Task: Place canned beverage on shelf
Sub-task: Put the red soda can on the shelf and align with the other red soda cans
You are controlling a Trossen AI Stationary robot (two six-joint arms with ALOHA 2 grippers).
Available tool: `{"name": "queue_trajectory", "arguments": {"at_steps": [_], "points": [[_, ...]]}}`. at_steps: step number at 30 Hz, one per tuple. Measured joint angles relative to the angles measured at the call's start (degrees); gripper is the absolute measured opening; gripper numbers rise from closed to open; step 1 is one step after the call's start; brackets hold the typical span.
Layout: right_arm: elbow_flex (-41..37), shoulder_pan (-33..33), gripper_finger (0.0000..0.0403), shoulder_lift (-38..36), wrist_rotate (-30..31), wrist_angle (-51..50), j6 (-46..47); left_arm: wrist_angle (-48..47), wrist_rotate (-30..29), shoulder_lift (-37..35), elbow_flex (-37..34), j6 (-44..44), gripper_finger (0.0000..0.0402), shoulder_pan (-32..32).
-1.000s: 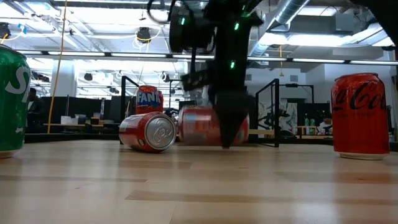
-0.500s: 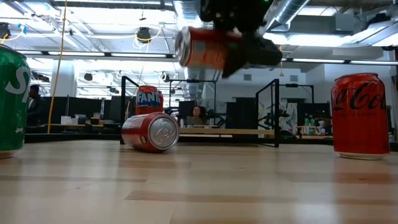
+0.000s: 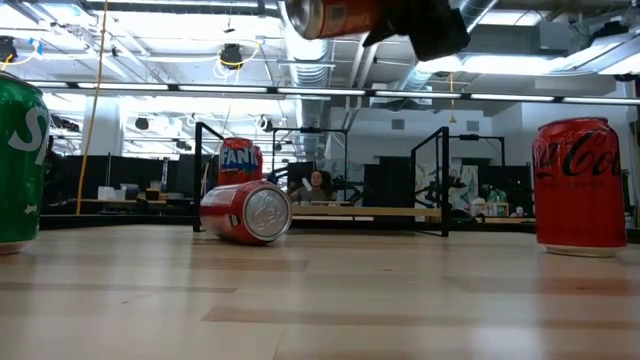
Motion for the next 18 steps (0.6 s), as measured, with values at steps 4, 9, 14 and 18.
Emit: {"name": "queue_trajectory", "arguments": {"at_steps": [4,9,14,18], "points": [[0.00,1.25,0.0271,-0.01,-0.04,2.71,-3.85,-3.76,5.00,-1.15,0.00,0.58,0.0341,5.13],[0.08,2.70,0.0271,-0.01,-0.01,9.24,-9.89,-4.98,21.18,-1.42,0.00,2.18,0.0341,13.33],[0.50,3.35,0.0277,-0.04,0.05,11.63,-10.06,-9.52,27.67,-1.40,0.00,2.98,0.0341,22.10],[0.50,3.19,0.0279,-0.01,0.03,11.69,-10.20,-10.41,32.40,-1.27,0.00,3.00,0.0341,28.61]]}}
